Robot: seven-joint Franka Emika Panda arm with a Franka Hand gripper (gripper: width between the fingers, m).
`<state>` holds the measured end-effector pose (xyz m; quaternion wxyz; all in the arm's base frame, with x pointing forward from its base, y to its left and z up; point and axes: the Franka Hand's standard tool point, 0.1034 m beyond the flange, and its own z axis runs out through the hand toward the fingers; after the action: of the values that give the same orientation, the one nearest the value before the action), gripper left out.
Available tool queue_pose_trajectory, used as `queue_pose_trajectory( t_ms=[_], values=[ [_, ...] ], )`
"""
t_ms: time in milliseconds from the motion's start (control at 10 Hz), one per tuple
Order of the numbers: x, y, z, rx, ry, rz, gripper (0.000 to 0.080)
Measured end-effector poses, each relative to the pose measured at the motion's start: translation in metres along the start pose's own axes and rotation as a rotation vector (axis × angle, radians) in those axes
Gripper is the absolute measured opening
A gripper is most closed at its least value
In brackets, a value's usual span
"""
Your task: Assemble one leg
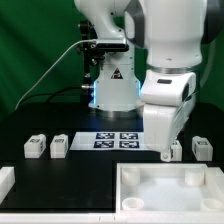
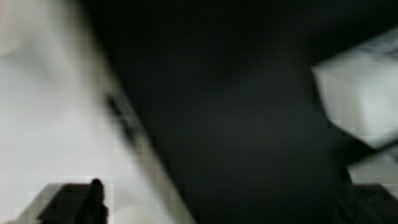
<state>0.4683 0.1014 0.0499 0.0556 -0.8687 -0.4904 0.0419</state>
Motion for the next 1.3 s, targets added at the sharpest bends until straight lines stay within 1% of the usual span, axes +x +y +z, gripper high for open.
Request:
queue_pose_trajectory(
  t_ms=[100, 200, 300, 400, 500, 600, 700, 800, 900, 1000, 1100, 1200, 1300],
  values=[
    [0.013, -0.019, -0.001, -0.010, 0.011, 0.123, 0.0649],
    [0.023, -0.030, 0.000, -0.010, 0.014, 0.235, 0.0649],
    [0.022, -0.029, 0.000, 0.001, 0.020, 0.319, 0.0649],
    [0.021, -0.028, 0.000, 0.005, 0.022, 0.400, 0.0649],
    [0.022, -0.033, 0.003, 0.027, 0.025, 0.581, 0.0649],
    [0.023, -0.043, 0.009, 0.058, 0.016, 0.797, 0.0649],
    [0.028, -0.056, 0.011, 0.058, 0.002, 0.925, 0.0649],
    [0.032, -0.065, 0.014, 0.063, -0.006, 1.016, 0.0649],
    [0.029, -0.071, 0.018, 0.069, -0.026, 0.999, 0.0649],
    [0.028, -0.068, 0.016, 0.078, -0.049, 0.993, 0.0649],
    [0.029, -0.068, 0.015, 0.079, -0.050, 0.993, 0.0649],
    [0.026, -0.074, 0.016, 0.105, -0.116, 1.002, 0.0649],
    [0.030, -0.083, 0.014, 0.157, -0.226, 1.004, 0.0649]
  ],
)
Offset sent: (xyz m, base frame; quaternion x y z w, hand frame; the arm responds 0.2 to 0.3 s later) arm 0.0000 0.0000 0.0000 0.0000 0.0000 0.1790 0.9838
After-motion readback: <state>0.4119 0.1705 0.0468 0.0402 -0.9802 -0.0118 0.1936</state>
